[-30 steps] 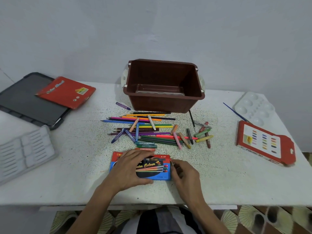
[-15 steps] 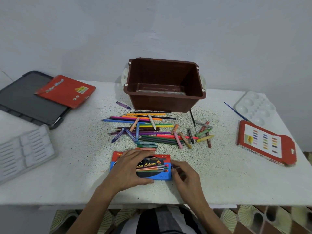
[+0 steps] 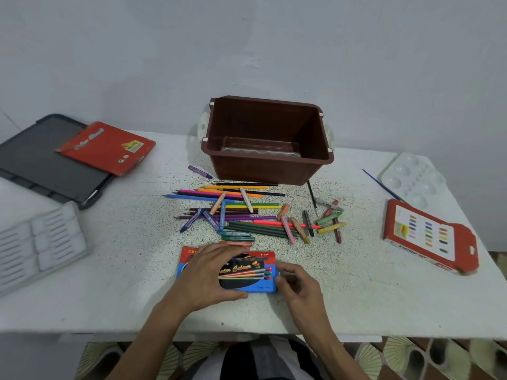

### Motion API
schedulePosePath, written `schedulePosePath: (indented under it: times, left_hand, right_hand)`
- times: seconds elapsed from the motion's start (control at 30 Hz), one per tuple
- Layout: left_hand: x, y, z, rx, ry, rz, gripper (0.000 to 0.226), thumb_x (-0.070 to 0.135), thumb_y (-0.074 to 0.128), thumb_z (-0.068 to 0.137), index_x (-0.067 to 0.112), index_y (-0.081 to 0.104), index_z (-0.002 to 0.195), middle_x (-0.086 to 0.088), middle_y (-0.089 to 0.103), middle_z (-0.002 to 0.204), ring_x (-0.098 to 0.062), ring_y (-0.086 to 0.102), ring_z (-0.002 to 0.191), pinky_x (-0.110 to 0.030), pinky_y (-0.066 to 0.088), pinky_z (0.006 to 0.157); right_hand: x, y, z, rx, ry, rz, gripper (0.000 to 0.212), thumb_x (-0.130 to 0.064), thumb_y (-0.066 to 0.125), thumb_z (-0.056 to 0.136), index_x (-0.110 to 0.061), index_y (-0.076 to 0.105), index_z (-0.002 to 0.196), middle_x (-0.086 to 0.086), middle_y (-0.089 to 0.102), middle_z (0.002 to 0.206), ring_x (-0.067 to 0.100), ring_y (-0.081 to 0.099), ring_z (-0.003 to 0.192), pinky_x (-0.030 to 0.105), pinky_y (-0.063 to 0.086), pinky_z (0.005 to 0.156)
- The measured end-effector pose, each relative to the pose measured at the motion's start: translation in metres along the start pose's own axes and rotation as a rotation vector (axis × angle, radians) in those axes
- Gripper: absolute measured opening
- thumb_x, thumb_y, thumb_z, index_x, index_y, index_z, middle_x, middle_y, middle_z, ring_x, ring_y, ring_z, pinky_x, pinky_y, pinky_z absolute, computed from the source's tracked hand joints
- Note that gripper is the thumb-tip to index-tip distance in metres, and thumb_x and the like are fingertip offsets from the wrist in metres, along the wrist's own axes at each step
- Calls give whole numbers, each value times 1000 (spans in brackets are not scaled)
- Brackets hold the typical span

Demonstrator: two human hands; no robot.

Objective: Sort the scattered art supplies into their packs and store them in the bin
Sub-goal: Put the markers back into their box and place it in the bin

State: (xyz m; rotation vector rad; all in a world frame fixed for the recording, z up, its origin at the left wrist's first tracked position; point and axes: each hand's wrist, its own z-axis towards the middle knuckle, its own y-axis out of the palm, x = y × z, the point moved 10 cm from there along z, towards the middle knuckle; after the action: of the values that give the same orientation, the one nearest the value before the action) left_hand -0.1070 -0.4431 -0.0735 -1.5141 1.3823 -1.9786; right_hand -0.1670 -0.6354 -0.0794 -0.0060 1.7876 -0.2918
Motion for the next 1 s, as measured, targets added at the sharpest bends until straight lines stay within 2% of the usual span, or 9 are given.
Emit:
schedulePosePath:
  times: [0.1, 0.2, 0.43, 0.57, 0.67, 0.87, 1.0]
  left_hand:
    - [1, -1, 0, 2, -2, -6, 92, 78, 69, 64, 52, 30, 143, 33, 38, 131, 14, 31, 118, -14, 23, 100]
    - [1, -3, 0, 12, -3, -32, 91, 75, 71, 63, 53, 30, 142, 33, 37, 130, 13, 32, 119, -14, 23, 99]
    - [1, -4, -1, 32, 7, -33, 91, 77, 69, 64, 50, 31, 143, 27, 45, 134, 10, 35, 120, -20, 28, 100]
    - [3, -3, -1, 38, 14, -20, 92, 78, 68, 64, 51, 30, 143, 25, 47, 137, 8, 36, 122, -24, 31, 103]
    - [4, -4, -1, 44, 26, -1, 92, 78, 68, 64, 49, 33, 144, 24, 47, 139, 5, 39, 126, -25, 32, 105]
    - [11, -5, -2, 102, 106, 57, 85, 78, 67, 68, 40, 44, 140, 21, 48, 139, 1, 39, 128, -31, 35, 109]
    - [15, -20, -7, 269, 120, -5, 64, 69, 63, 81, 29, 59, 130, 17, 53, 132, -4, 47, 124, -25, 34, 106]
  right_hand:
    - [-3, 2, 0, -35, -17, -25, 31, 3, 59, 93, -22, 68, 108, -14, 71, 102, 8, 66, 96, 19, 52, 79]
    - [-7, 5, -1, -80, -39, -51, 40, 10, 53, 92, -22, 65, 112, -16, 68, 105, 6, 64, 99, 17, 50, 81]
    - [-4, 7, 0, -44, 22, 64, 37, 13, 51, 91, -16, 67, 109, 1, 70, 105, 6, 66, 96, 17, 52, 76]
    - [-2, 6, -1, 31, 20, 65, 33, 7, 52, 94, -20, 69, 103, -9, 71, 94, 7, 66, 90, 18, 51, 76]
    - [-4, 3, 1, 56, 15, 61, 32, 7, 52, 95, -18, 66, 109, -10, 69, 86, 7, 65, 86, 19, 51, 75]
    - [-5, 1, 4, 48, 9, -40, 24, -2, 57, 95, -22, 66, 107, -11, 70, 86, 6, 66, 84, 19, 52, 71]
    - [-7, 4, 7, 32, 8, -119, 24, -4, 59, 94, -24, 67, 106, -8, 71, 87, 5, 65, 81, 15, 50, 67]
